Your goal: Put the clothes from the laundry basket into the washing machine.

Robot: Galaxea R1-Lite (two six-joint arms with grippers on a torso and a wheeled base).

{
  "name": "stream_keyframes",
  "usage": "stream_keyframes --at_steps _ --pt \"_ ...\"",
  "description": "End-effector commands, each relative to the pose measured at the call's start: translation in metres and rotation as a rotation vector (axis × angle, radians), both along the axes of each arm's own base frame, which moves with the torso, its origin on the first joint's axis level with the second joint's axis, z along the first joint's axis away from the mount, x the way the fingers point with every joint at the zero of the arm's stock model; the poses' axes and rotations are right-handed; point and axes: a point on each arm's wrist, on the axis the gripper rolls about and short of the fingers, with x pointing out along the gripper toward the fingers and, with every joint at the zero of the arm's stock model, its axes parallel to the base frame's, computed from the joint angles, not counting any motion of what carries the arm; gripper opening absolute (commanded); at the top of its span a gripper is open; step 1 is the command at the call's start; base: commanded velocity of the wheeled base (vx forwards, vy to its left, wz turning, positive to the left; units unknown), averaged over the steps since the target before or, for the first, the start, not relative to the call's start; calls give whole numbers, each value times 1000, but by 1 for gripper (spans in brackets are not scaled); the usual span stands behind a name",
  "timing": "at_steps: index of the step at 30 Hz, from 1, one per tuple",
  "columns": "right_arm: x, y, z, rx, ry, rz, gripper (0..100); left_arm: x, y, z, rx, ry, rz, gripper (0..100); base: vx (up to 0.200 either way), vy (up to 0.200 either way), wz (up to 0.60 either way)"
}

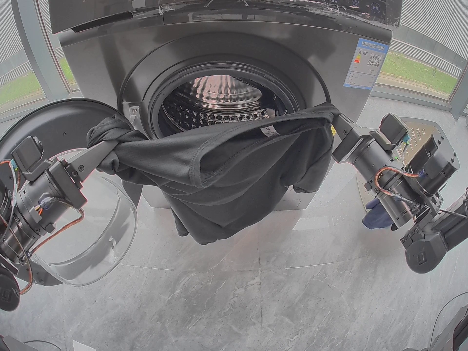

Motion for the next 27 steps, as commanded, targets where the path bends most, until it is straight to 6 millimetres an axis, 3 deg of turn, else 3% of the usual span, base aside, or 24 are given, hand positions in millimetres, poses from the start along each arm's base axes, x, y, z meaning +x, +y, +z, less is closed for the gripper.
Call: stream_keyframes --at_steps 1,7,11,19,22,27 --pt "2 -1 0 0 0 -8 0 4 -1 1 3 -2 9 0 0 0 0" --pt "-1 -3 -1 -2 6 -8 0 5 -2 0 5 -2 5 0 0 0 0" --pt "-8 -3 -39 -100 130 3 0 6 -2 5 -6 -25 11 0 0 0 0" --pt "-13 -10 -62 -173 212 -15 0 17 -2 18 -55 -52 107 0 0 0 0" --pt "-12 -10 -60 -172 204 -17 0 18 -3 15 -53 -40 113 0 0 0 0" --pt "-3 -10 -31 -98 93 -34 0 17 -4 7 -35 -10 106 0 0 0 0"
